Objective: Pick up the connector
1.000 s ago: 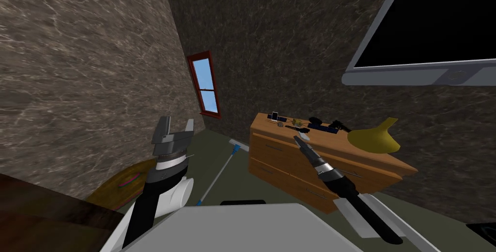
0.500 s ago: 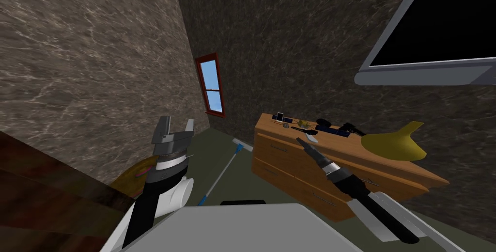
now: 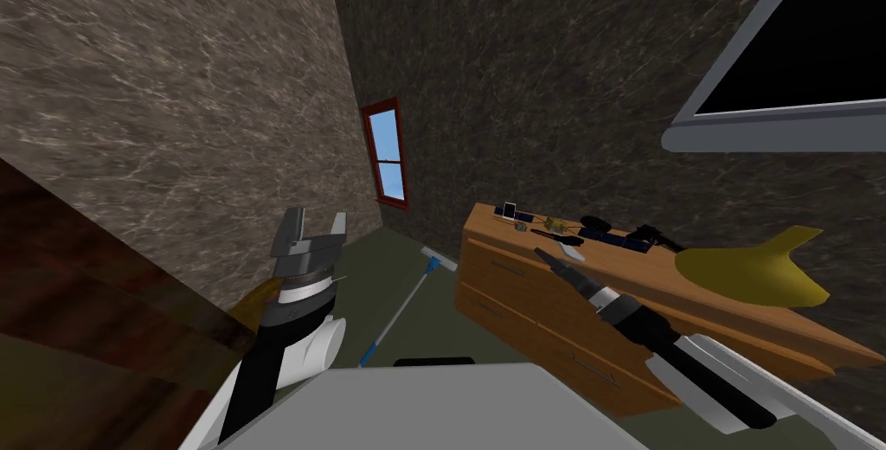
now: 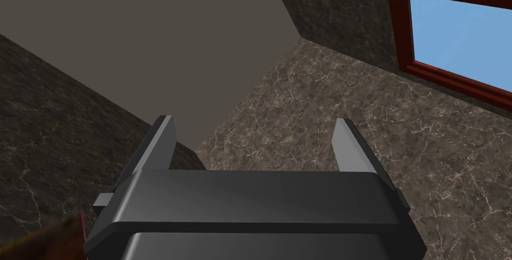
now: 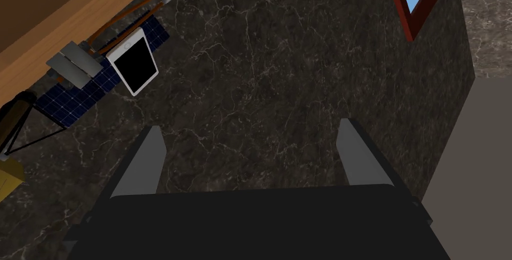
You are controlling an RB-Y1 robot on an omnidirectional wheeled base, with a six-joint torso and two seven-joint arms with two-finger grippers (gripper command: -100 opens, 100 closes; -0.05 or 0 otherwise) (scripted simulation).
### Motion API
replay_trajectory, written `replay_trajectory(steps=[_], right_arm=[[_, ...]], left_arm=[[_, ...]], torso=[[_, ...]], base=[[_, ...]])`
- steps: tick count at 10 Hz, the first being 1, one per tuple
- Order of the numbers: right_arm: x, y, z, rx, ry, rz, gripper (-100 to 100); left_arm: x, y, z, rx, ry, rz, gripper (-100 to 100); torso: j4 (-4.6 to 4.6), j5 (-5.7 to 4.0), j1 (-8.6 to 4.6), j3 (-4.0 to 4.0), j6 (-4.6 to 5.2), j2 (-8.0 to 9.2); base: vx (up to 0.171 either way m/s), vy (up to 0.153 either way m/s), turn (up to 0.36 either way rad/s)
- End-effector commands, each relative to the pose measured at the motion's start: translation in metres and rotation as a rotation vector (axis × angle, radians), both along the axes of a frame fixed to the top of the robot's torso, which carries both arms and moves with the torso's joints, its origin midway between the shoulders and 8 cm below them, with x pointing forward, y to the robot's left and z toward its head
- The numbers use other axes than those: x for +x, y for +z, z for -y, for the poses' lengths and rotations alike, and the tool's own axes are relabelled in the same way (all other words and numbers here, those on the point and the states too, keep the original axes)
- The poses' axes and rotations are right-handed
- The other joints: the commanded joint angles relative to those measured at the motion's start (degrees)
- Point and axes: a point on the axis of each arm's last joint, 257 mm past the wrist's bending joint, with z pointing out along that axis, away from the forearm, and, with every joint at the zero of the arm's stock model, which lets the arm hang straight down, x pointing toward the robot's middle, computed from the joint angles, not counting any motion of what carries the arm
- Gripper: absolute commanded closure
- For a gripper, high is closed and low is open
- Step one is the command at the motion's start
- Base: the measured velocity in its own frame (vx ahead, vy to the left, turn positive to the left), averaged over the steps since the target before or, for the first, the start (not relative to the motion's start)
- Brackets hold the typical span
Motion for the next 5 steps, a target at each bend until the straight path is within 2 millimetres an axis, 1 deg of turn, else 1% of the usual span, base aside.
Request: replay_trajectory(steps=[1,2,3,4,5], right_arm=[[-0.004,-0.007,0.019,-0.071,-0.003,-0.041,-100],[-0.001,-0.004,0.017,-0.096,0.016,-0.047,-100],[-0.005,-0.01,0.034,-0.147,0.009,-0.079,-100],[-0.002,-0.007,0.033,-0.17,0.024,-0.086,-100],[0.0,-0.006,0.033,-0.18,0.031,-0.089,-100]], left_arm=[[0.0,0.0,0.0,0.0,0.0,0.0,0],[0.0,0.0,0.0,0.0,0.0,0.0,0],[0.0,0.0,0.0,0.0,0.0,0.0,0],[0.0,0.0,0.0,0.0,0.0,0.0,0],[0.0,0.0,0.0,0.0,0.0,0.0,0]], torso=[[0.0,0.0,0.0,0.0,0.0,0.0],[0.0,0.0,0.02,0.0,-0.03,0.0],[0.0,-0.01,-0.03,0.0,0.0,0.0],[-0.01,-0.01,-0.03,-0.01,-0.03,-0.02],[-0.01,-0.02,-0.06,-0.02,0.01,-0.03]], base=[[0.0,0.059,0.171],[0.004,0.041,0.093],[0.009,0.045,0.214],[0.011,0.035,0.074],[0.008,0.015,-0.038]])
